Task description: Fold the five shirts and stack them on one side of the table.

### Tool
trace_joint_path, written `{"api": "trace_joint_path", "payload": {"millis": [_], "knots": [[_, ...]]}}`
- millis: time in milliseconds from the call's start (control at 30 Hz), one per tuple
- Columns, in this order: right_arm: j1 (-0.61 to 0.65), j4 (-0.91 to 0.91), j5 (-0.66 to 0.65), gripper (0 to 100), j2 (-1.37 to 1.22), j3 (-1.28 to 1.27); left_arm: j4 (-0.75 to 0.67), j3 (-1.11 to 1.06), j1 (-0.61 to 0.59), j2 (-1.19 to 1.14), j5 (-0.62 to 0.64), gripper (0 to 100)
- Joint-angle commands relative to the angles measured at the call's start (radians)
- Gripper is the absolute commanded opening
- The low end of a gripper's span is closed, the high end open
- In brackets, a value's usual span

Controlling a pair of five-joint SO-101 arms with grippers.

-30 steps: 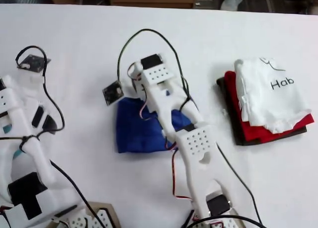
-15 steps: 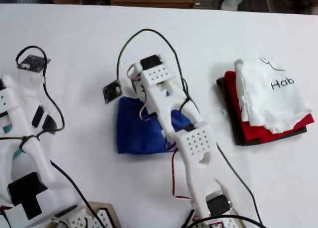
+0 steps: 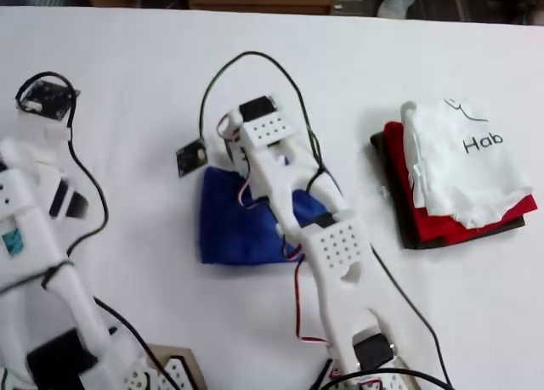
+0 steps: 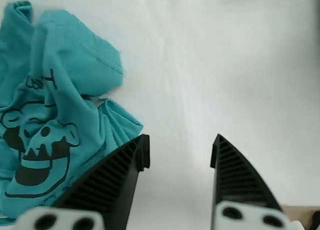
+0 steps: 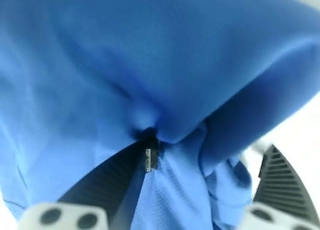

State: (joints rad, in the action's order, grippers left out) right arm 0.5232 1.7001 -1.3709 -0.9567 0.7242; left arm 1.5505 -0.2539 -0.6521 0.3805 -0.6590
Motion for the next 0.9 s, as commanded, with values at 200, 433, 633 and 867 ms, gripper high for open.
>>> {"api": "trace_joint_path", "payload": {"millis": [200, 433, 633, 867], "knots": [[0.033, 0.019, -0.026, 29.2, 0.021, -0.097, 0.038, 0.005, -0.002, 0.126, -0.005, 23], [0.031, 0.021, -0.089, 3.7, 0.025, -0.138, 0.052, 0.013, -0.002, 0.127, -0.005, 23], [0.028, 0.022, -0.034, 2.3, 0.025, -0.132, 0.054, 0.013, -0.005, 0.127, -0.005, 23], [-0.016, 0.022, 0.006, 2.1, 0.128, -0.124, 0.052, 0.005, -0.005, 0.127, -0.005, 22]]}}
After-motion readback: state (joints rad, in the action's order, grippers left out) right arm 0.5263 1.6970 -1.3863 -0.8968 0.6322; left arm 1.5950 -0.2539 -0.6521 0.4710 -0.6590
